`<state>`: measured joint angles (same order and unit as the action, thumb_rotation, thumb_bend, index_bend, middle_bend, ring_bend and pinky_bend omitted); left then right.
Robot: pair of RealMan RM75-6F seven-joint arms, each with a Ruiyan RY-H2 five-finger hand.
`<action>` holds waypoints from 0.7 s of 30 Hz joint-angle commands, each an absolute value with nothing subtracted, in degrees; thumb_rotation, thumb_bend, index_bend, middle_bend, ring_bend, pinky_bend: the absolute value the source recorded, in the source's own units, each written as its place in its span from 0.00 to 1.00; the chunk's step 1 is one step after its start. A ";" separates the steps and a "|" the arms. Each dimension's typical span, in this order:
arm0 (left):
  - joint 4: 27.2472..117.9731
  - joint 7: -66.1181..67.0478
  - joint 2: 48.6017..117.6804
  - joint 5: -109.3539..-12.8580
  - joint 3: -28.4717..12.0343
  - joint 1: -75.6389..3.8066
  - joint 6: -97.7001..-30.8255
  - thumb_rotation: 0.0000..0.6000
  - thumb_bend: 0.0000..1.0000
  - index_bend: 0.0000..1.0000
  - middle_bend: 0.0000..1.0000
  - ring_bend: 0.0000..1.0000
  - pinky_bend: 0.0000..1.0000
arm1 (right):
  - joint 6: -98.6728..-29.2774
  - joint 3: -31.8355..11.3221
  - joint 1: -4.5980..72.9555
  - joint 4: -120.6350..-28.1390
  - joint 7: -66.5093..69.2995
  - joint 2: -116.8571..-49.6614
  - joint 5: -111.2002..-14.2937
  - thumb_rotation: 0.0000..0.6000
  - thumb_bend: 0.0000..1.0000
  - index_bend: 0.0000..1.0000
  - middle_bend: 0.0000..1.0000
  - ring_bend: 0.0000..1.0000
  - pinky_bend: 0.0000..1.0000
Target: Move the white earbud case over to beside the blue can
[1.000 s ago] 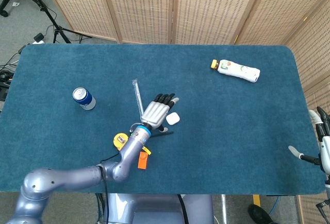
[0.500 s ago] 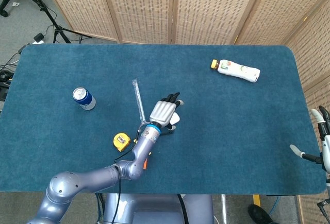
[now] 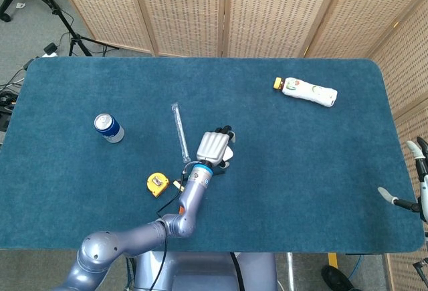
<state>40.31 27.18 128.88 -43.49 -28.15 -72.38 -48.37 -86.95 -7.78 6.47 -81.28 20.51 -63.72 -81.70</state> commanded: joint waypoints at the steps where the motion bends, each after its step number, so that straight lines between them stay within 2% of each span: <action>1: 39.35 26.75 129.79 -44.32 -28.31 -72.63 -49.23 1.00 0.19 0.49 0.33 0.34 0.54 | -87.00 -7.84 6.41 -81.28 20.59 -63.70 -81.80 1.00 0.00 0.00 0.00 0.00 0.00; 5: 38.96 26.73 130.00 -44.63 -27.58 -72.61 -49.36 1.00 0.24 0.53 0.36 0.37 0.57 | -86.97 -7.92 6.32 -81.34 20.75 -63.66 -81.93 1.00 0.00 0.00 0.00 0.00 0.00; 12: 39.87 25.89 130.00 -42.51 -25.47 -73.08 -51.21 1.00 0.41 0.60 0.42 0.42 0.62 | -86.81 -8.20 6.16 -81.33 21.47 -63.52 -81.99 1.00 0.00 0.00 0.00 0.00 0.00; 21: 40.33 23.35 130.00 -42.94 -24.13 -73.12 -53.51 1.00 0.47 0.61 0.44 0.45 0.64 | -86.60 -8.43 5.95 -81.52 22.03 -63.28 -82.09 1.00 0.00 0.00 0.00 0.00 0.00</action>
<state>40.22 23.56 130.00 -42.77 -24.16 -73.16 -53.35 -86.61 -8.43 5.95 -81.52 22.02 -63.29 -82.09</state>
